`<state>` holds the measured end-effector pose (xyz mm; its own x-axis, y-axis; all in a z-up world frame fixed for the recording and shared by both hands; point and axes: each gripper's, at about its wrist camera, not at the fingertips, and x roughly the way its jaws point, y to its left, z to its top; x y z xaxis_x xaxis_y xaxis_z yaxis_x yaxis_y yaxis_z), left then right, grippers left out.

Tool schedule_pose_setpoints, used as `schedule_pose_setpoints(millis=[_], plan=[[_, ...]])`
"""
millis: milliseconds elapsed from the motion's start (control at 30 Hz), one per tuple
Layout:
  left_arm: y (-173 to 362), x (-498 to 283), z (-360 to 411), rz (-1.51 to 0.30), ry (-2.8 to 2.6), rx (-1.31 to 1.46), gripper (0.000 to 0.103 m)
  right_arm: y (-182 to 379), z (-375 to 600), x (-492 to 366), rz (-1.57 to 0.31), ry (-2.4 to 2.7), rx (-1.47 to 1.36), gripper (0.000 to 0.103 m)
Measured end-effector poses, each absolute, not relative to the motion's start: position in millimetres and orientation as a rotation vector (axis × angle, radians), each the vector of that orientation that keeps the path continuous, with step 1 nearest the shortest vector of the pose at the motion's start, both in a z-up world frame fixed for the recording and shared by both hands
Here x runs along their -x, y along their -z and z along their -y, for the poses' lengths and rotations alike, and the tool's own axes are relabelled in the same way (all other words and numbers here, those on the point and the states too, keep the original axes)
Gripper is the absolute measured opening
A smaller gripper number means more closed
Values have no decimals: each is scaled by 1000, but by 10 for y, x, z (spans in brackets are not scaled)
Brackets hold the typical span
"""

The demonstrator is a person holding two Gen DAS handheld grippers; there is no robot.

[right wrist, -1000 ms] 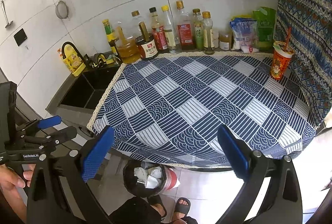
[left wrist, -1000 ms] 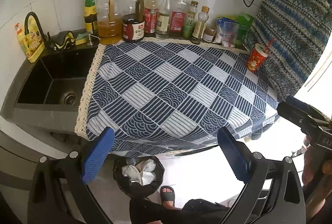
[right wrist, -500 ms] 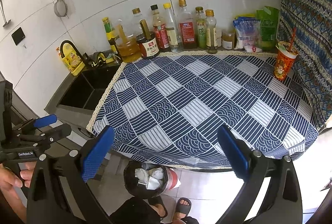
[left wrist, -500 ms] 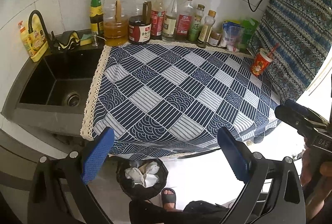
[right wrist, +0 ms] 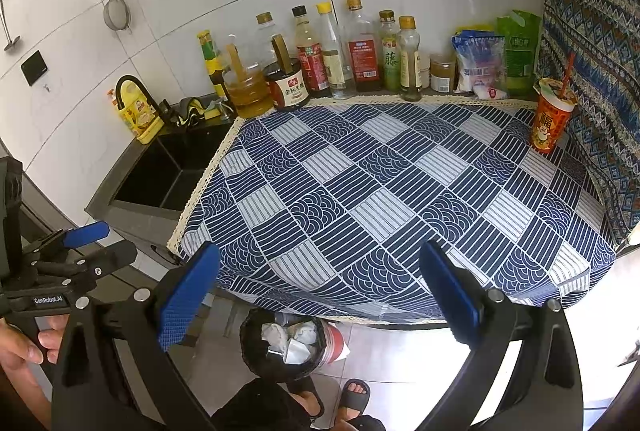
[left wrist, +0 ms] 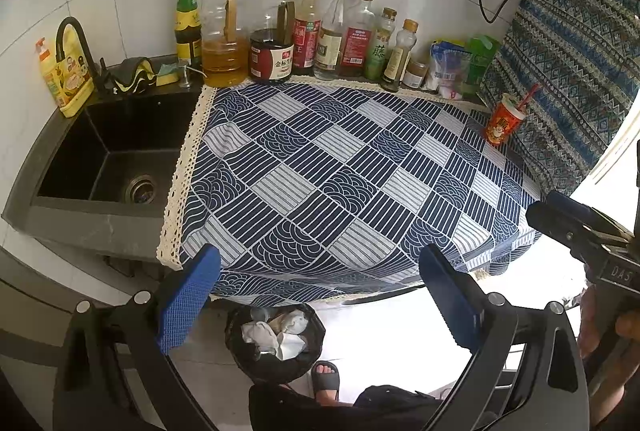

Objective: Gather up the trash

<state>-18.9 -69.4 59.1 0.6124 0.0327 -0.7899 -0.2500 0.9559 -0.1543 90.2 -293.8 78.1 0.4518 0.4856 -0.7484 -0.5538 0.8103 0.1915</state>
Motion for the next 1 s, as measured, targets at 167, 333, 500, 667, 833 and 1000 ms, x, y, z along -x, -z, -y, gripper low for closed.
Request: schedule_pose_setpoints(millis=[167,333,500,667,833,1000], plan=[[-588,193,701,-899,-163,261,96,-771,2929,-880,-900,-639,87,99],[-590,199,703,-896,-159,267,96,-757,2930,-873,-903,-647,98,99],[-591,196,719,-895,-157,268,96,-736,2960,-873,-914,-640,95,99],[-613,180,745,-895,-153,259,96,-749,2953,-871,-911,-647,100,99],[-615,176,757,-897,-156,266,96,-743,2955,-863,-920,-642,94,99],[-608,170,743,-893,-155,259,96,-741,2948,-868,-930,-645,89,99]])
